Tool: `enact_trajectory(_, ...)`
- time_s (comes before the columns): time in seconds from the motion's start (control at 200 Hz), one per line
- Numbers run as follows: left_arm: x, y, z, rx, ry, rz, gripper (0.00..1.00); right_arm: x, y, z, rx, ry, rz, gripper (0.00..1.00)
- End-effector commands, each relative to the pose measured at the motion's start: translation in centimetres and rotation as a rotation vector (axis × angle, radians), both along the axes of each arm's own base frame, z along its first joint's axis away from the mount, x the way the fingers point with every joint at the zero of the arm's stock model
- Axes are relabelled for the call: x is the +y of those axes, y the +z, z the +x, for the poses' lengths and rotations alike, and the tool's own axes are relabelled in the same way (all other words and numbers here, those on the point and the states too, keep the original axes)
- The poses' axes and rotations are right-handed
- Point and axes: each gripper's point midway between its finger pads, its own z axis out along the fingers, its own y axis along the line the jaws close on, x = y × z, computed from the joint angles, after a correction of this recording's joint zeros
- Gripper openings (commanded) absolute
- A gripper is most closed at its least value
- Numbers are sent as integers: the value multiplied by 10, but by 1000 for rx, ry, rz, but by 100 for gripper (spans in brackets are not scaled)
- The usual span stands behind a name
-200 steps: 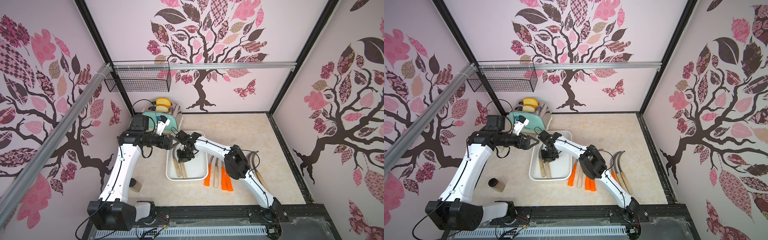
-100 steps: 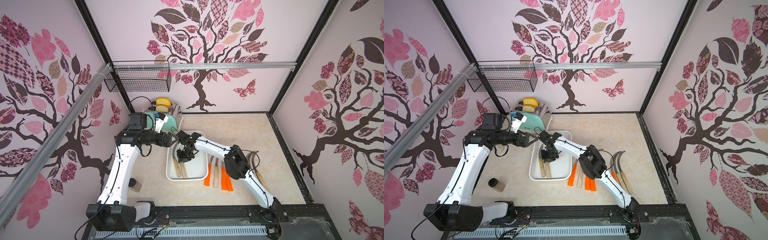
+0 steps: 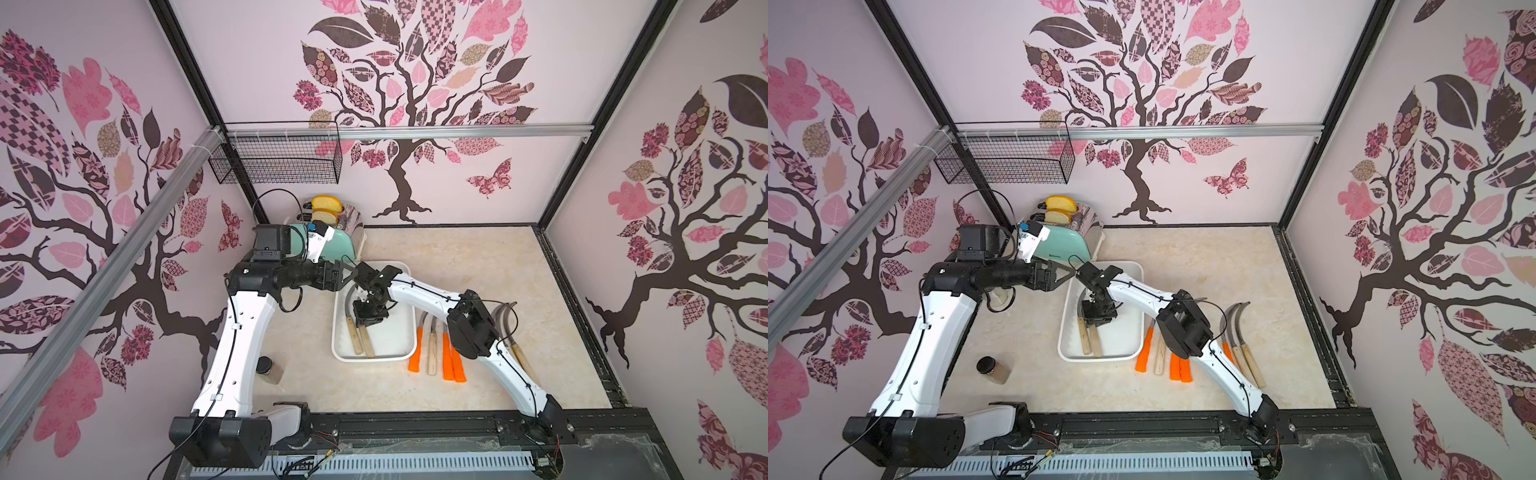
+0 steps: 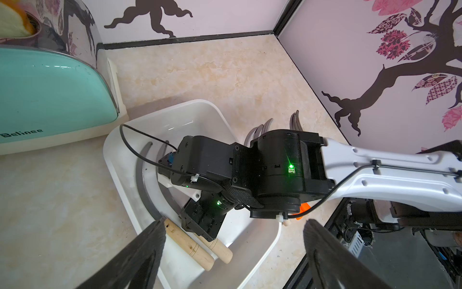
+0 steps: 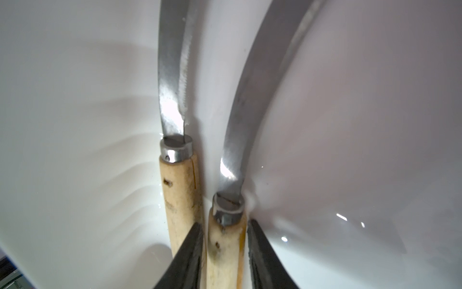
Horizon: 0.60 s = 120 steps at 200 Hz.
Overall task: Put small sickles into storage boxes
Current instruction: Place the sickle in the storage box.
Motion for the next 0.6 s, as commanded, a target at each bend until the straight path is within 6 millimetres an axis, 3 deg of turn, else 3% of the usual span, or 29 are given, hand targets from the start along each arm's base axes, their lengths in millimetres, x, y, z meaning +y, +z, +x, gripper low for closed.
enact_trajectory(0.0,2,15,0,-56,12,-7,91,1,8,4,-18,8,2,35)
enact_trajectory(0.25,5,21,2,-72,39,-4,91,-13,24,17,-59,-10,-12,35)
enact_trajectory(0.345,5,23,2,-76,42,-6,91,-22,22,24,-55,-24,-24,35)
enact_trajectory(0.37,4,24,2,-78,40,-5,91,-24,40,28,-80,-30,-2,35)
enact_trajectory(0.595,3,20,-2,-70,19,4,91,-42,62,48,-115,-69,20,35)
